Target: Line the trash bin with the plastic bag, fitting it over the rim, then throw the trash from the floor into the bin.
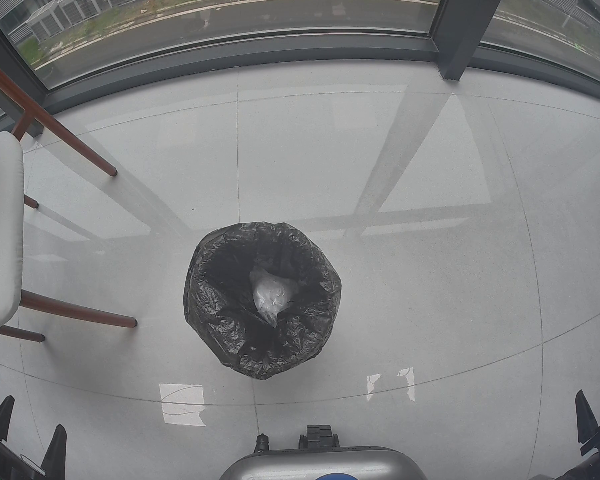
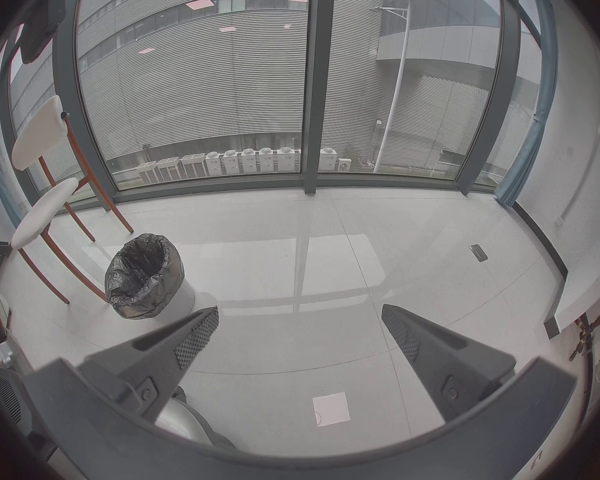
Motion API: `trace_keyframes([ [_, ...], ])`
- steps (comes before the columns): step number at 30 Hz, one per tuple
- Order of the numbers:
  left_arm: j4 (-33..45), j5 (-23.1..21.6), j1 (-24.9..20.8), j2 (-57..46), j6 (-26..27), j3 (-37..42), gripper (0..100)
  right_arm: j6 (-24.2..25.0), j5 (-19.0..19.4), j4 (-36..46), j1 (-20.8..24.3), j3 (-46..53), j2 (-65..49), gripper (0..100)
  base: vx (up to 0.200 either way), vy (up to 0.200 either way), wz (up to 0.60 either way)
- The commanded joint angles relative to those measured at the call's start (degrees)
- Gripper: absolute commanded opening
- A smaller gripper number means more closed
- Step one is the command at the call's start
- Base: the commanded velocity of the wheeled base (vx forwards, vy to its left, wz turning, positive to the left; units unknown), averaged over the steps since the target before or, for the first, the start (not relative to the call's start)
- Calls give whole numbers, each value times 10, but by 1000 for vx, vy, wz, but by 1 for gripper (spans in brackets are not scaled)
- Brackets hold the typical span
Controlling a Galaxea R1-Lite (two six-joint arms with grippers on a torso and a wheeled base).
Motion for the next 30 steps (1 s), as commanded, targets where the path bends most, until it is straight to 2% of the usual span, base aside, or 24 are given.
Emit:
trace_keyframes([
  [1,0,0,0,-4,0,9,100,0,0,0,-1,10,4,100,0,0,0],
  [8,0,0,0,-4,0,9,100,1,1,-1,7,10,3,100,0,0,0],
  [10,0,0,0,-4,0,9,100,1,2,3,26,10,-3,100,0,0,0],
  [11,0,0,0,-4,0,9,100,0,1,7,69,9,-35,100,0,0,0],
  [13,0,0,0,-4,0,9,100,-2,2,-1,51,10,-53,100,0,0,0],
  [30,-1,0,0,-5,0,9,100,-1,1,-1,54,10,-53,100,0,0,0],
])
